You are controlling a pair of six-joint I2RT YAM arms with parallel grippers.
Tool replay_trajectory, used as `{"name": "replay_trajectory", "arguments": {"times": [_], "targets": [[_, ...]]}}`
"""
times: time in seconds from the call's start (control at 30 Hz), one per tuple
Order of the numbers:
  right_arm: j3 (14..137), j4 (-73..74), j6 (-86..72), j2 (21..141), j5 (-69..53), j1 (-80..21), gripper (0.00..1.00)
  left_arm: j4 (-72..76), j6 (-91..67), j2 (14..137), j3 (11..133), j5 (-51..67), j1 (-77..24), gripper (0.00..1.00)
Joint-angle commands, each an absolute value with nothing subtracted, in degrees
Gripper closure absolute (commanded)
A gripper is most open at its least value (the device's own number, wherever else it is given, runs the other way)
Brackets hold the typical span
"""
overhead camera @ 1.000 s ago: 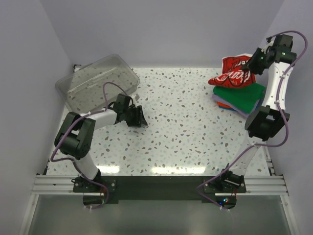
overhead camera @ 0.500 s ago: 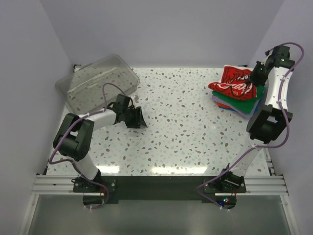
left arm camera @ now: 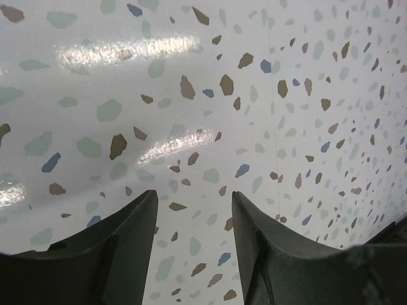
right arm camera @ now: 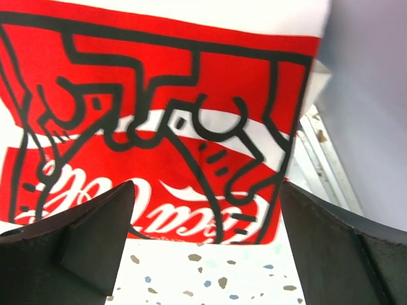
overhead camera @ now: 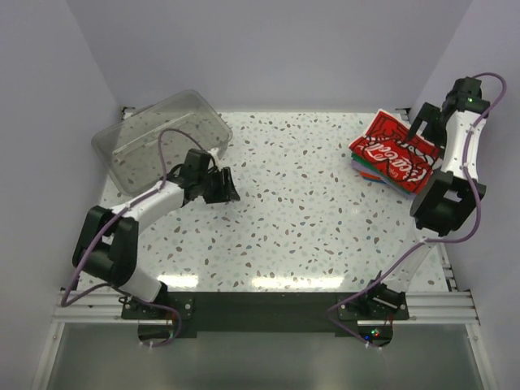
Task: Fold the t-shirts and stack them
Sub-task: Neatly place the folded tshirt to the corner, then reset both grippers
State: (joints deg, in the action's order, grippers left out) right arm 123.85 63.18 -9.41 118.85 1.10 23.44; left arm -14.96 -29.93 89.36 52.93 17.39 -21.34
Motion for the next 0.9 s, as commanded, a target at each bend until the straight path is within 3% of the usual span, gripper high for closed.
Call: {"name": "replay_trajectory", "arguments": {"times": [0.0,0.17,0.33,0.5,0.87], "targets": [[122.1,62.4,-9.3,111.4,6.5,23.6,0.01,-15.2,-29.6,83.4,55.3,12.3,-21.2,0.45],[115.9,60.9,-9.3,101.1,4.8,23.6,0.01,-15.5,-30.8,78.9,55.5,11.3,-21.2,0.44],[100.3,53.1,-11.0,89.0,-5.8,22.7,0.01,-16.3,-31.6,75.2,55.0,7.9,-21.2,0.44],[86.9,46.6,-11.3,77.2,-5.8,13.7,0.01,-14.6,-32.1,68.8,50.5,0.9,-21.2,0.44],[58.4,34.0,-16.5,65.7,-4.7,-8.5,0.01,-12.0,-33.0,58.7,42.3,-3.2,-21.3,0.41]]}}
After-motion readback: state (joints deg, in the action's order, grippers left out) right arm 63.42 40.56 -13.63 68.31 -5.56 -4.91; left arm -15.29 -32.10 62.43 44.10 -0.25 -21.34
